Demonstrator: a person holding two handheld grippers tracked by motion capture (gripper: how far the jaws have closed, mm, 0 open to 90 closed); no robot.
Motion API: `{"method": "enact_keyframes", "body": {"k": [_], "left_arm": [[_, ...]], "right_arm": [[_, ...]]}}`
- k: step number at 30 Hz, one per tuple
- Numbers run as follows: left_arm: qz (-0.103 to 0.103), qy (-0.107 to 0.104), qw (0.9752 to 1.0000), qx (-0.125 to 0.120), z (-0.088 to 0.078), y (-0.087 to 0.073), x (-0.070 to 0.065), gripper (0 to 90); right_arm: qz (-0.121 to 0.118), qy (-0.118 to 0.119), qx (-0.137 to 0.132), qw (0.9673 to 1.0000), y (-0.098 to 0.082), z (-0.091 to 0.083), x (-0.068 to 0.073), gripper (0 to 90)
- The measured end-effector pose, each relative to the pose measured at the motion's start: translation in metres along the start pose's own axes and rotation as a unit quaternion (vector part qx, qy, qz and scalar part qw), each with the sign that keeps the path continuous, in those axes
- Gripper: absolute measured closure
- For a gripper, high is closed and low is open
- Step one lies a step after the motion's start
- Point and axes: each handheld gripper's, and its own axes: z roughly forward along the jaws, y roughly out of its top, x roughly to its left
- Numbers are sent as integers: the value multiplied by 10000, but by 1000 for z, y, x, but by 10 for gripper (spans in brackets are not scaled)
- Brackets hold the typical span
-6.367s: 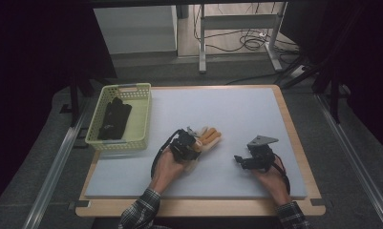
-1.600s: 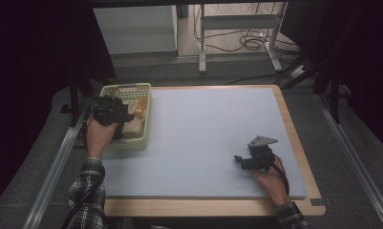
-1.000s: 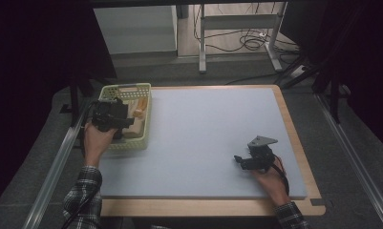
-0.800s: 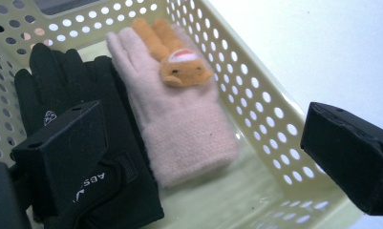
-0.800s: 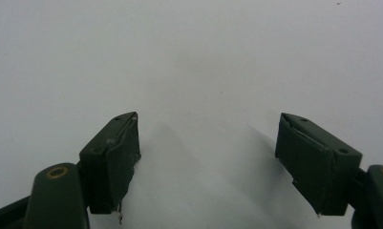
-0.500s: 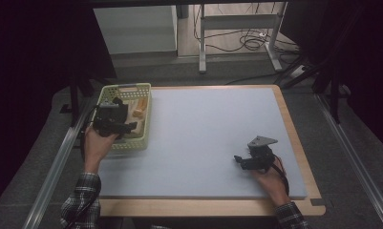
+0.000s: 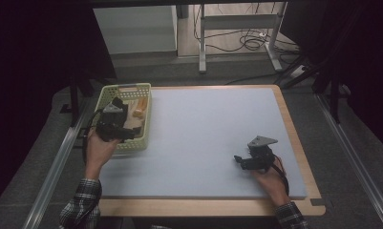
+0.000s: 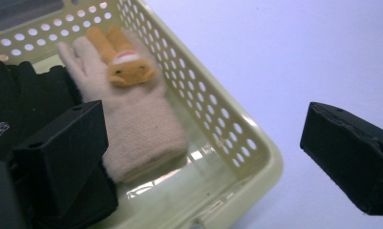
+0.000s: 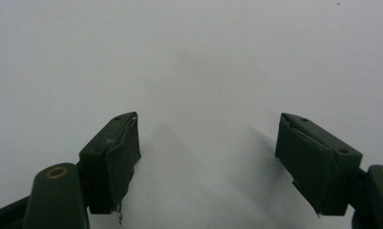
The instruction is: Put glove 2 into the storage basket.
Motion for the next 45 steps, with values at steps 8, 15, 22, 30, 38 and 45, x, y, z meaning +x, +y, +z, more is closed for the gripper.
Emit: {"method": "enact_keyframes", "body": {"k": [8, 15, 22, 30, 38, 45], "left_arm": [[99, -234, 9996, -105, 1, -4, -14, 27], [179, -408, 9989, -165, 2, -8, -28, 27], [343, -520, 9978, -223, 5, -7, -44, 26], [592, -680, 9956, -249, 9, -4, -67, 26], [720, -857, 9933, -279, 14, -3, -87, 25], [798, -1025, 9910, -324, 19, -5, -101, 25]], "right_arm": [[-1, -1, 1, 10000, 0, 0, 0, 227], [-1, -6, -2, 10000, 0, 0, 0, 227], [-3, -6, -2, 10000, 0, 0, 0, 227], [-6, -9, -2, 10000, 0, 0, 0, 227], [-11, -11, -2, 10000, 0, 0, 0, 227], [-10, -11, -2, 10000, 0, 0, 0, 227]]}}
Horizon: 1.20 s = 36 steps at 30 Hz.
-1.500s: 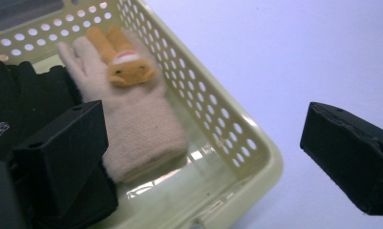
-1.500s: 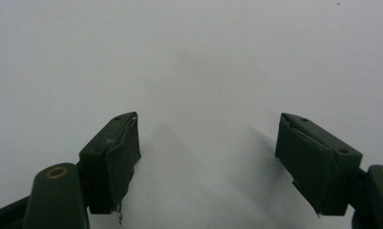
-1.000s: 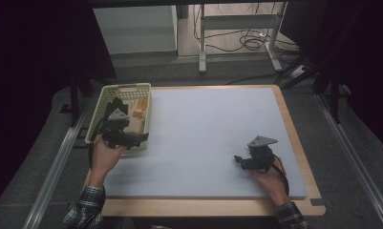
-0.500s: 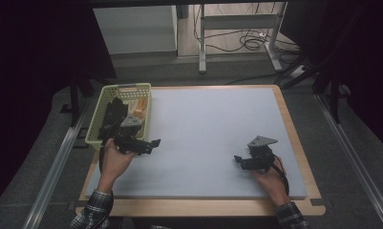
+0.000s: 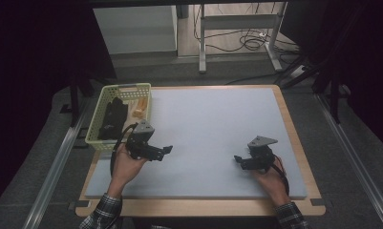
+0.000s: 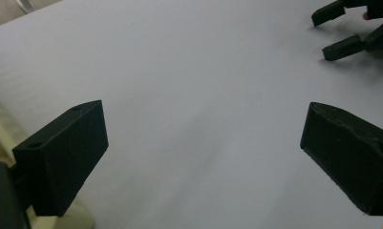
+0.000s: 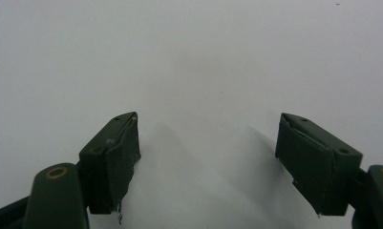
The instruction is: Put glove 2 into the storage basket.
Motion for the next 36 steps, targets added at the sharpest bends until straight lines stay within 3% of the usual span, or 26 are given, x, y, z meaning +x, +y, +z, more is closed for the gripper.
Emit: {"method": "enact_keyframes", "body": {"k": [11, 19, 36], "left_arm": [[92, -229, 9997, -76, 11, -8, -21, 25], [144, -256, 9996, -42, 17, -19, -30, 25], [-67, -429, 9991, -26, 28, -49, -28, 25]], "right_arm": [[-2, 0, -3, 10000, 0, 0, 0, 227], [-5, -4, -3, 10000, 0, 0, 0, 227], [-2, 0, -3, 10000, 0, 0, 0, 227]]}}
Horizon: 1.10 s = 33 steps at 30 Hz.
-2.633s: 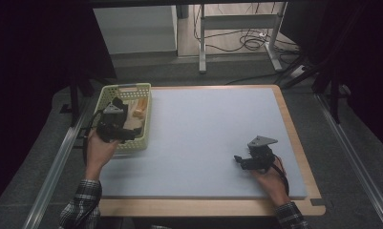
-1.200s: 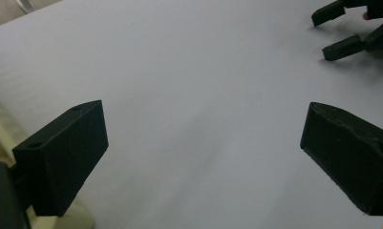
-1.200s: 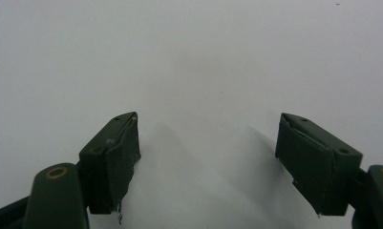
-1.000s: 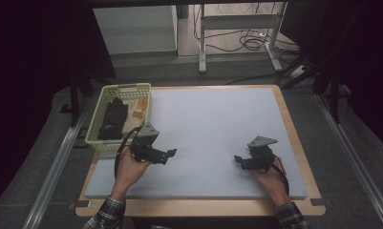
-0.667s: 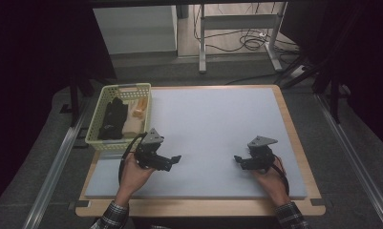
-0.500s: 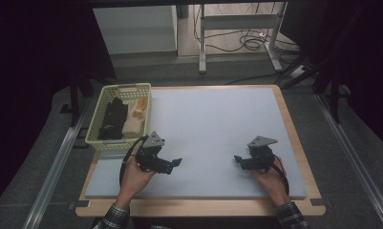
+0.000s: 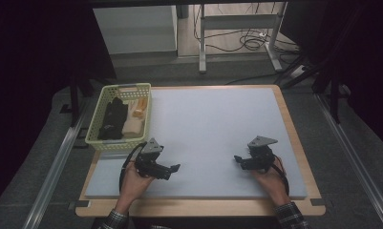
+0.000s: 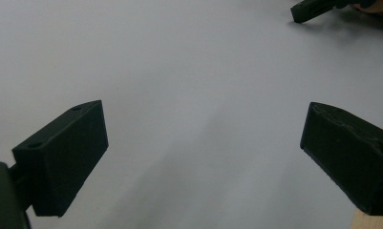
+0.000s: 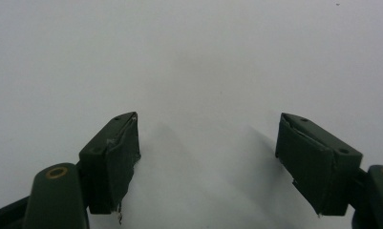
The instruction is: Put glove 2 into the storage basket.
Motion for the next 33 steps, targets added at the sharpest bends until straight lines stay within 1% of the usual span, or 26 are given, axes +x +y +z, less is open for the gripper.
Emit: {"method": "enact_keyframes", "body": {"k": [7, 15, 21, 24, 25, 27, 30, 33], "left_arm": [[-56, 15, 9999, 109, 6, -13, 4, 25], [-82, 77, 9997, 225, 10, -22, 7, 24], [14, 226, 9985, 494, 18, -28, 7, 24], [0, 223, 9979, 603, 23, -30, 7, 22], [26, 252, 9975, 653, 24, -30, 7, 21], [43, 296, 9972, 683, 25, -30, 6, 19], [168, 376, 9962, 771, 27, -29, 3, 12], [164, 369, 9962, 772, 27, -29, 3, 9]], "right_arm": [[1, 0, 1, 10000, 0, 0, 0, 227], [2, 2, 1, 10000, 0, 0, 0, 227], [0, -1, 1, 10000, 0, 0, 0, 227], [-1, -2, 0, 10000, 0, 0, 0, 227], [-1, -1, 0, 10000, 0, 0, 0, 227], [-2, -2, 0, 10000, 0, 0, 0, 227], [-1, -2, 0, 10000, 0, 0, 0, 227], [3, 2, 2, 10000, 0, 0, 0, 227]]}}
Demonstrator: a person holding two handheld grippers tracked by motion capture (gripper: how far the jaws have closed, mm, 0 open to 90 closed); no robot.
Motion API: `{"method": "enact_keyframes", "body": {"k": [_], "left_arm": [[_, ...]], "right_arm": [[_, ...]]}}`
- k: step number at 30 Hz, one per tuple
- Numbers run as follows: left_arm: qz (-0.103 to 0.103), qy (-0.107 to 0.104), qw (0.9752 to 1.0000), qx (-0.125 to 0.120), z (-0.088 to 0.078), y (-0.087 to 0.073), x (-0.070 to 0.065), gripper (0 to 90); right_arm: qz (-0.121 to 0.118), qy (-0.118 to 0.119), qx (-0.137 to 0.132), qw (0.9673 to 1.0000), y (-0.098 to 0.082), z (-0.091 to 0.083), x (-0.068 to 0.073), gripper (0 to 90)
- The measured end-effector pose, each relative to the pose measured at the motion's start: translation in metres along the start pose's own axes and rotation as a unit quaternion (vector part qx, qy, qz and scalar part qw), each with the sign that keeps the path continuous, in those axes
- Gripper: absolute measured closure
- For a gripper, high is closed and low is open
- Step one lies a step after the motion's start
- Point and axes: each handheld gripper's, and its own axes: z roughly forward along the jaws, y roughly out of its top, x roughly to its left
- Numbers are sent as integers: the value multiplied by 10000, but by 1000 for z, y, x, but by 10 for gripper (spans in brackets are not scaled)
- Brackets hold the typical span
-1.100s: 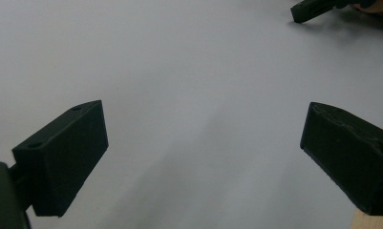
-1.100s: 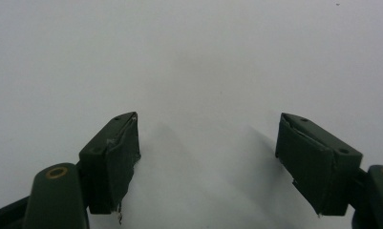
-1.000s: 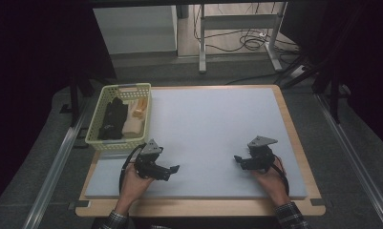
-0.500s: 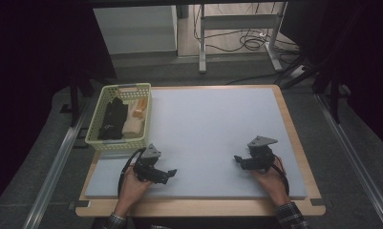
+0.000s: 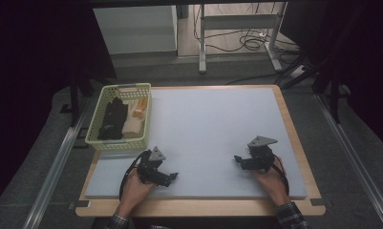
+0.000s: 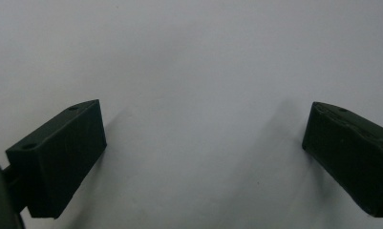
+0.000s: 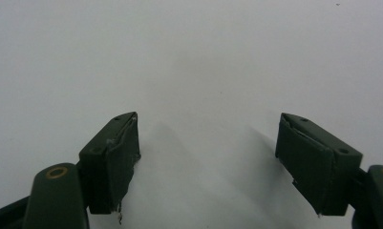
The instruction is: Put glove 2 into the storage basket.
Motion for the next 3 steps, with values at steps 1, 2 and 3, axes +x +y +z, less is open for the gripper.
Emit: {"method": "enact_keyframes", "body": {"k": [1, 2, 3], "left_arm": [[3, 3, 10000, 2, 0, 0, 0, 9], [2, 2, 10000, 5, 0, 0, 0, 9], [8, 11, 10000, 6, 0, 0, 0, 8]], "right_arm": [[-3, 4, 4, 10000, 0, 0, 0, 227], [-3, 3, 1, 10000, 0, 0, 0, 227], [-5, 0, 3, 10000, 0, 0, 0, 227]]}}
